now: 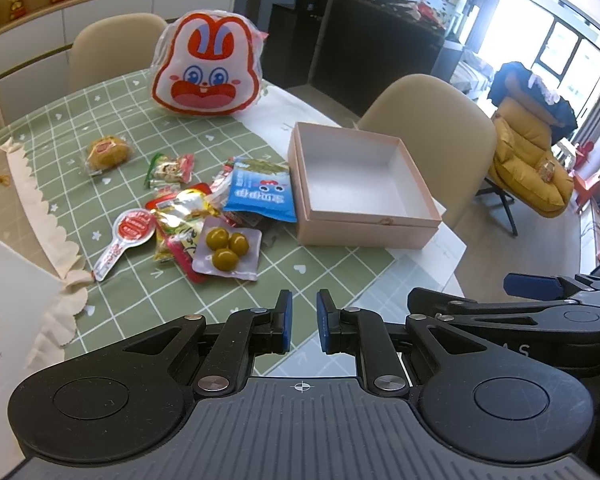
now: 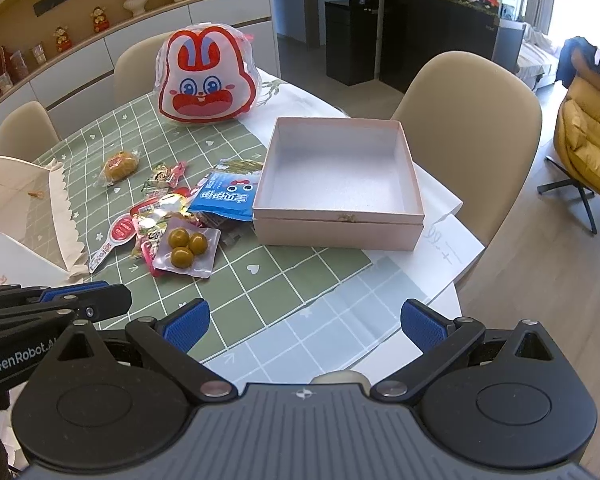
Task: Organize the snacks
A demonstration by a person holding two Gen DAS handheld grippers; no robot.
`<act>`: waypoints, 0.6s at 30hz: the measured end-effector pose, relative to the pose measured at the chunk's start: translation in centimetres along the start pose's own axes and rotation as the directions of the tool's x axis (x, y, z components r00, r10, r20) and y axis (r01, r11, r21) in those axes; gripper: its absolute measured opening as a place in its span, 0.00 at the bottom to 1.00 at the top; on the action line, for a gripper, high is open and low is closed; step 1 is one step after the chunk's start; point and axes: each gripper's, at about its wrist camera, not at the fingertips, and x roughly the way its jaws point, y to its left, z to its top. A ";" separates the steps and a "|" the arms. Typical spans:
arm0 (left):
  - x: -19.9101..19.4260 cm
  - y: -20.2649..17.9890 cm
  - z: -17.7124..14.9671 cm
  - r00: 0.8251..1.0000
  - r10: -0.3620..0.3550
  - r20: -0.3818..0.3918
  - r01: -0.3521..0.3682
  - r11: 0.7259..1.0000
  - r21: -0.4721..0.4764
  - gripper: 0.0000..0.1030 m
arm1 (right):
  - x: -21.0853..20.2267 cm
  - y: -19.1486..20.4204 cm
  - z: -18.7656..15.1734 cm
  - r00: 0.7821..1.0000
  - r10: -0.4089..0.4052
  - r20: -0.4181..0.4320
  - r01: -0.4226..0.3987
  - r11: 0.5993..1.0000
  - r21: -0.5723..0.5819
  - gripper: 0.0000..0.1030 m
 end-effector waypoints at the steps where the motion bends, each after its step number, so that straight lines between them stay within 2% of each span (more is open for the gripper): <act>1: 0.0 0.0 0.0 1.000 -0.001 0.000 0.001 1.000 0.001 0.16 | -0.1 0.0 0.0 1.000 -0.001 0.004 0.001 1.000 0.002 0.99; 18: -0.2 0.1 -0.2 1.000 -0.010 -0.002 0.010 1.000 0.002 0.16 | 0.1 0.0 0.1 1.000 -0.011 0.001 0.011 1.000 0.003 0.99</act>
